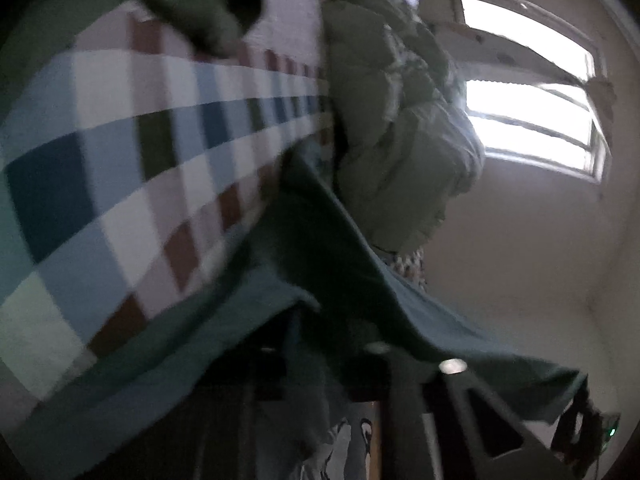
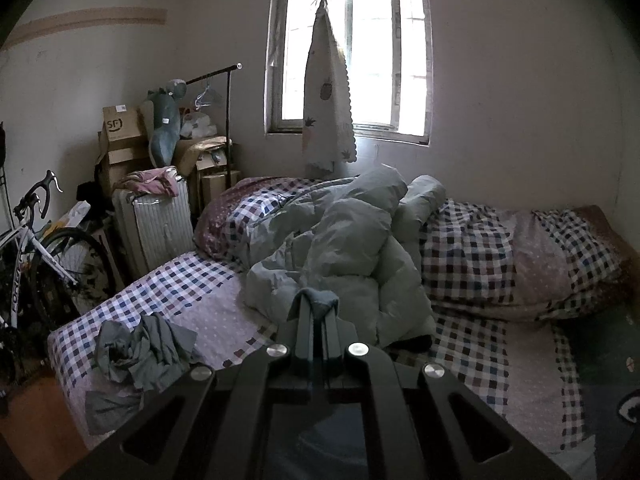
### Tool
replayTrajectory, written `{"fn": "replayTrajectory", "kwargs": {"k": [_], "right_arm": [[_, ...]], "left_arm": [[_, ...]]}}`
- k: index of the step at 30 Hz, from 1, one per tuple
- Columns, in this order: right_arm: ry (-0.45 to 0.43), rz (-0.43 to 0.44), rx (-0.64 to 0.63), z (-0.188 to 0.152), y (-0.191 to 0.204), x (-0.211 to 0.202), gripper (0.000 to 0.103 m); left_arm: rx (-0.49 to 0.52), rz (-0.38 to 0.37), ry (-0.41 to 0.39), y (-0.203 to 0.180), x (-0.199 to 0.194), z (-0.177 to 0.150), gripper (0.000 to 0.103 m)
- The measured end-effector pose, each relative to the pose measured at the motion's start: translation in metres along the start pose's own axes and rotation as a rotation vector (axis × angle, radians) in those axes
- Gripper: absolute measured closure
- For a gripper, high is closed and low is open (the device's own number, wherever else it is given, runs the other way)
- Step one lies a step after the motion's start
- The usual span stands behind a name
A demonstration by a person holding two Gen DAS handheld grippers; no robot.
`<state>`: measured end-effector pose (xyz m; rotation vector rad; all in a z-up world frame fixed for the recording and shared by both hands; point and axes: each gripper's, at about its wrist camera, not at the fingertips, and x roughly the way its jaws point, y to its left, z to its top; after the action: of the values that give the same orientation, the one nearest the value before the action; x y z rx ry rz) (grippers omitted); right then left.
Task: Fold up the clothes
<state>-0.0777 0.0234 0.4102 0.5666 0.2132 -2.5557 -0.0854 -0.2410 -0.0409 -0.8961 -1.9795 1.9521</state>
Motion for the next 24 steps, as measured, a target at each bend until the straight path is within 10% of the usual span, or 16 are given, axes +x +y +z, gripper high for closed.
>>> {"fn": "replayTrajectory", "kwargs": {"k": [16,24], "right_arm": [[0.185,-0.114,0.167,-0.102,-0.099,0.038,0.102],[0.348,-0.202,0.304,-0.189,-0.157,0.073,0.102]], "left_arm": [[0.024,0.001,-0.231,0.000,-0.057,0.020,0.102],[0.076,0.090,-0.219,0.001,-0.053,0.015,0.102]]}}
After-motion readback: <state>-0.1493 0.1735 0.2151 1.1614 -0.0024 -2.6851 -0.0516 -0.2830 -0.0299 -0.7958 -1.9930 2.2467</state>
